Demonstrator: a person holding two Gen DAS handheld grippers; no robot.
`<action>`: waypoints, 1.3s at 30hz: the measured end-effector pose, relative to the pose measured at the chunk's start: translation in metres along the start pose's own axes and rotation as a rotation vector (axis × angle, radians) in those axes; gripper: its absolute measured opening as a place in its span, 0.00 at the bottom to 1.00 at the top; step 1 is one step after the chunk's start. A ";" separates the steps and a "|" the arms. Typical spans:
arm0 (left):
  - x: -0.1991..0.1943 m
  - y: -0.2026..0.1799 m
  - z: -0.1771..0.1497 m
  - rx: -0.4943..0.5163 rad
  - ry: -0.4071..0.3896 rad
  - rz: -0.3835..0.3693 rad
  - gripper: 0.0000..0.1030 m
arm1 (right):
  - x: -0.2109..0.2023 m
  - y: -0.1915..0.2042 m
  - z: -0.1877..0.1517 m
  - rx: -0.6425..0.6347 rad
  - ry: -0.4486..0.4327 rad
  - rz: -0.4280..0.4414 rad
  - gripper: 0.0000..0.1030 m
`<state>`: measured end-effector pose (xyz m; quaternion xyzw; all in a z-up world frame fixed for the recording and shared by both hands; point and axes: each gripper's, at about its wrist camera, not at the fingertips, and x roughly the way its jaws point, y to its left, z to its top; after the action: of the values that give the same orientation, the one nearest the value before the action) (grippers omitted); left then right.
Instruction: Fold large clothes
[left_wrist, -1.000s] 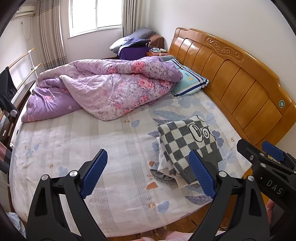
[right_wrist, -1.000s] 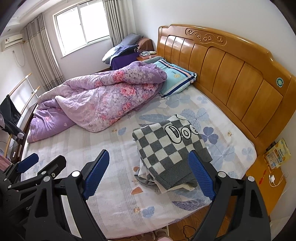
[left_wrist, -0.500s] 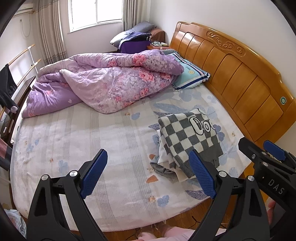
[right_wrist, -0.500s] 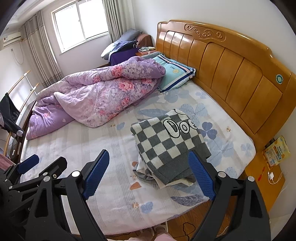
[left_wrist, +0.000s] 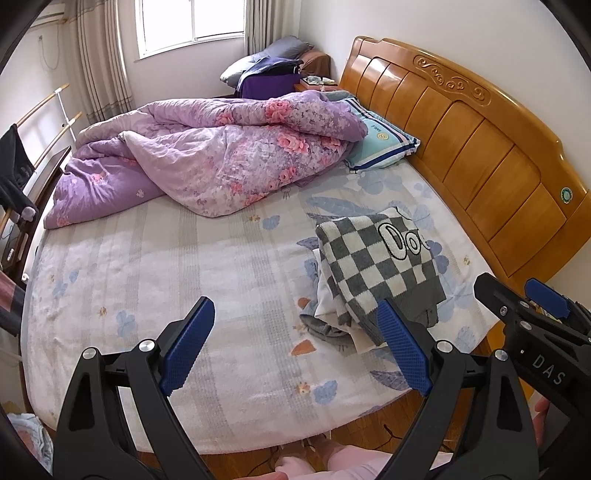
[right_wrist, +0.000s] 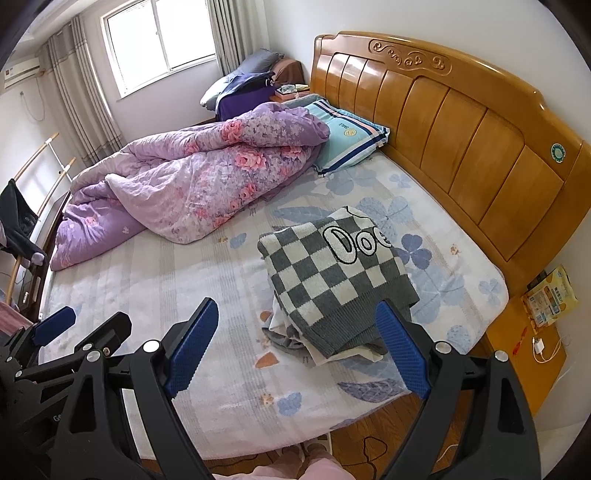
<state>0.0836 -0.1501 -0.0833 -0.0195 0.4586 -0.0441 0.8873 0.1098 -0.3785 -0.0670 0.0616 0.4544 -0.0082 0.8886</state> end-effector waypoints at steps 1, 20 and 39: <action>0.000 0.000 -0.001 0.000 0.001 0.000 0.87 | 0.001 0.000 -0.001 -0.002 0.001 -0.001 0.82; -0.003 -0.001 -0.010 0.000 0.009 -0.011 0.87 | -0.001 -0.002 -0.001 -0.026 0.005 -0.027 0.82; -0.009 -0.010 -0.009 0.022 0.005 -0.020 0.87 | -0.011 -0.008 -0.007 -0.012 -0.003 -0.034 0.82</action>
<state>0.0702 -0.1593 -0.0807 -0.0140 0.4601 -0.0579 0.8859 0.0967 -0.3858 -0.0632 0.0484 0.4541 -0.0204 0.8894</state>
